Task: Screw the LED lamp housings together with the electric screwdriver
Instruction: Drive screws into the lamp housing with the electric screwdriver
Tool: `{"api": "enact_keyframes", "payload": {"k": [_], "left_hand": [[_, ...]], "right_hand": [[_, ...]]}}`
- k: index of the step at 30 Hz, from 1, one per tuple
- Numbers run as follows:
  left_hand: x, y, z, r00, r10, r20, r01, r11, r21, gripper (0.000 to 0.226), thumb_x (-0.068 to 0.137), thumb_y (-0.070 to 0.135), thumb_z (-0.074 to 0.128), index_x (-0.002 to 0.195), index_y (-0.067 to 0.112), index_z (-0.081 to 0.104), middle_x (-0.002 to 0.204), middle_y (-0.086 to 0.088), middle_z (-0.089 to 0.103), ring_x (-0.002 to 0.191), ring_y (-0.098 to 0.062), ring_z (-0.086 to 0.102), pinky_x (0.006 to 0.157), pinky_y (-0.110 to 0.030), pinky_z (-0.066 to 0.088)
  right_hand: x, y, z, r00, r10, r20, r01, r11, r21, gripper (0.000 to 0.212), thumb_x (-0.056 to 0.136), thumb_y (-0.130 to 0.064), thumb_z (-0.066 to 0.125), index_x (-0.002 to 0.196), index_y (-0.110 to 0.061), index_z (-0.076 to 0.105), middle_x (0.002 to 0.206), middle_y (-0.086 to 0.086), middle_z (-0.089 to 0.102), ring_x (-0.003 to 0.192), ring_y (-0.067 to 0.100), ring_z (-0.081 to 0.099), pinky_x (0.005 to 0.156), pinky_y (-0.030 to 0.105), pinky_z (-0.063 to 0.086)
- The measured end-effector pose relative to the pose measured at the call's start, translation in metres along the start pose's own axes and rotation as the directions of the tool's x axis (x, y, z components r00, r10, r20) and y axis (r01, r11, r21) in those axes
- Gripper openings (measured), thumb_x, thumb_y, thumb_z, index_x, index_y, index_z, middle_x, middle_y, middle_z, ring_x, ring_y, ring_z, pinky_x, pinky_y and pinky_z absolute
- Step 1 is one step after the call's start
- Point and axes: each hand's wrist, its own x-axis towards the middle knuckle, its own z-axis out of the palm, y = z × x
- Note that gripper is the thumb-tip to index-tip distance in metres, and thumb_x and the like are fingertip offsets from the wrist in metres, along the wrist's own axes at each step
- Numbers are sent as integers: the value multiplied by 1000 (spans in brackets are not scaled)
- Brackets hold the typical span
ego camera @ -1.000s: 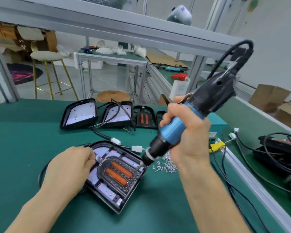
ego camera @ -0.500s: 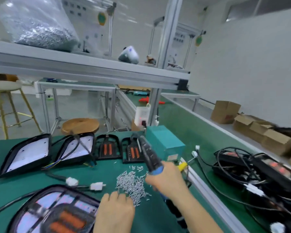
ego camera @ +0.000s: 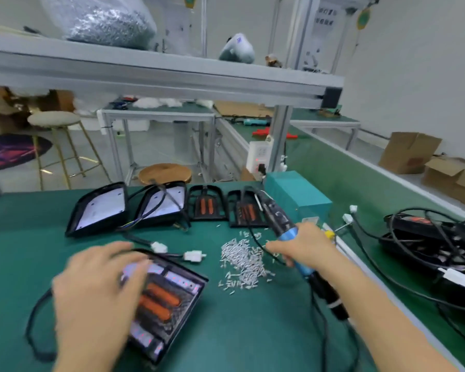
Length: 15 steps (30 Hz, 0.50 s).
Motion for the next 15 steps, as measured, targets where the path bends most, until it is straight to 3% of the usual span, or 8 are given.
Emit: {"api": "enact_keyframes", "payload": {"k": [1, 3, 5, 7, 10, 15], "left_hand": [[-2, -28, -9, 987, -157, 25, 156, 987, 35, 54, 74, 57, 41, 92, 19, 74, 105, -7, 69, 101, -35, 59, 87, -48, 46], [-10, -74, -19, 878, -469, 97, 457, 881, 120, 83, 65, 71, 36, 112, 9, 64, 120, -19, 61, 112, -43, 51, 97, -55, 42], [-23, -99, -20, 759, -619, 202, 589, 785, 190, 101, 55, 83, 32, 114, 7, 62, 121, -22, 59, 112, -45, 50, 98, -57, 41], [-32, -103, -17, 718, -637, 281, 592, 771, 235, 95, 52, 90, 30, 100, 17, 68, 111, -17, 64, 106, -42, 53, 94, -52, 45], [-33, -87, -14, 708, -634, 312, 601, 772, 205, 75, 54, 87, 35, 87, 30, 70, 103, -7, 66, 103, -36, 54, 87, -44, 47], [-26, -60, -9, 691, -617, 377, 625, 772, 117, 54, 65, 74, 56, 69, 21, 63, 77, -3, 64, 81, -30, 59, 76, -37, 48]], "right_hand": [[5, 6, -1, 1000, 23, 3, -22, 993, -114, 44, 73, -52, 74, 68, -12, 58, 41, -7, 60, 39, 2, 52, 49, 22, 43], [13, 19, 2, 998, 66, 0, -64, 960, -271, 55, 77, -65, 66, 63, -12, 55, 38, -6, 56, 37, 3, 47, 45, 21, 37], [19, 28, 7, 995, 97, -16, -97, 934, -343, 61, 80, -69, 60, 61, -12, 49, 46, -4, 54, 43, 9, 44, 46, 24, 35], [23, 33, 13, 994, 94, -50, -106, 915, -389, 63, 80, -70, 57, 63, -12, 42, 56, 0, 44, 49, 12, 40, 47, 27, 31], [24, 32, 15, 994, 82, -76, -106, 914, -392, 62, 80, -69, 59, 62, -13, 37, 55, 0, 38, 49, 13, 38, 45, 27, 28], [18, 32, 11, 990, 89, -109, -121, 931, -345, 62, 79, -68, 61, 63, -13, 38, 55, 0, 38, 49, 14, 37, 45, 27, 27]]}}
